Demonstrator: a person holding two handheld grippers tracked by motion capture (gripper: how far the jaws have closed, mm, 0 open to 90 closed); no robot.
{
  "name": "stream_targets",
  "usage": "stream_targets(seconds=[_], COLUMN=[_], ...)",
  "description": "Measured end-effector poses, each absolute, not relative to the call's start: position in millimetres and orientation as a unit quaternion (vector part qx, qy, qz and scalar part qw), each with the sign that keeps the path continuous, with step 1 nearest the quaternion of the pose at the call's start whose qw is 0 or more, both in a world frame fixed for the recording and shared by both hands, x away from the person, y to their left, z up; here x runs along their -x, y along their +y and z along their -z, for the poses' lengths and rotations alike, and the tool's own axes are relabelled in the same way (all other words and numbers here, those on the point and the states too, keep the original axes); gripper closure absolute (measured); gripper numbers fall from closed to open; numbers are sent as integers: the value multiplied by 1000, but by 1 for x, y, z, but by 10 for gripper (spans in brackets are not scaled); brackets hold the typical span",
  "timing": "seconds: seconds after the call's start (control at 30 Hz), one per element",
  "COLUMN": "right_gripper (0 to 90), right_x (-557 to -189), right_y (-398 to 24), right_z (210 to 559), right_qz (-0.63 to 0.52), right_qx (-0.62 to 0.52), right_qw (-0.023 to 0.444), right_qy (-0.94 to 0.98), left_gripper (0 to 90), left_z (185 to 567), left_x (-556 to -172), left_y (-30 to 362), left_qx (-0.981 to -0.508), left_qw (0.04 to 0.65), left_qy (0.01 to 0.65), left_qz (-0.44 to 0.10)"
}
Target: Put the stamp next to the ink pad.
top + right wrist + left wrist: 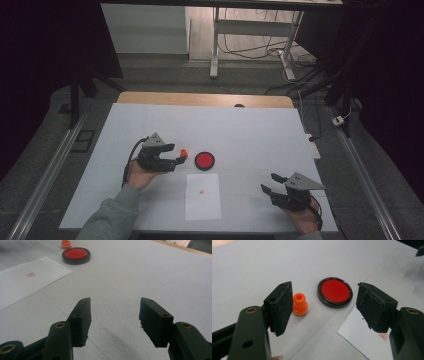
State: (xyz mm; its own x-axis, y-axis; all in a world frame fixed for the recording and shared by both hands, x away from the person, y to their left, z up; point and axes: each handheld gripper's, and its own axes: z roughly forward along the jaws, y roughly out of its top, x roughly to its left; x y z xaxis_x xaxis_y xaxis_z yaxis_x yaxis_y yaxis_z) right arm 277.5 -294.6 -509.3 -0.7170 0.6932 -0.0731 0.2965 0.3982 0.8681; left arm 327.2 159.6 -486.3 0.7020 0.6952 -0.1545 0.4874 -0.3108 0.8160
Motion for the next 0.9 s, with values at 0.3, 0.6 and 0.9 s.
stream_targets(seconds=[0.3, 0.6, 0.9], right_gripper=[416, 414, 412], right_x=[-280, -282, -284], right_y=[-296, -298, -301], right_z=[510, 512, 516], right_qz=[-455, -451, -440], right_qx=[-303, -298, -299], right_qw=[214, 217, 217], right_qy=[809, 813, 818], left_gripper=[299, 298, 298], left_z=[486, 504, 510], left_x=[-289, -248, -229], left_y=[178, 213, 231], left_qx=[-808, -802, -796], left_qw=[448, 444, 449], left_qy=[362, 378, 384], left_qz=[-125, -126, -133])
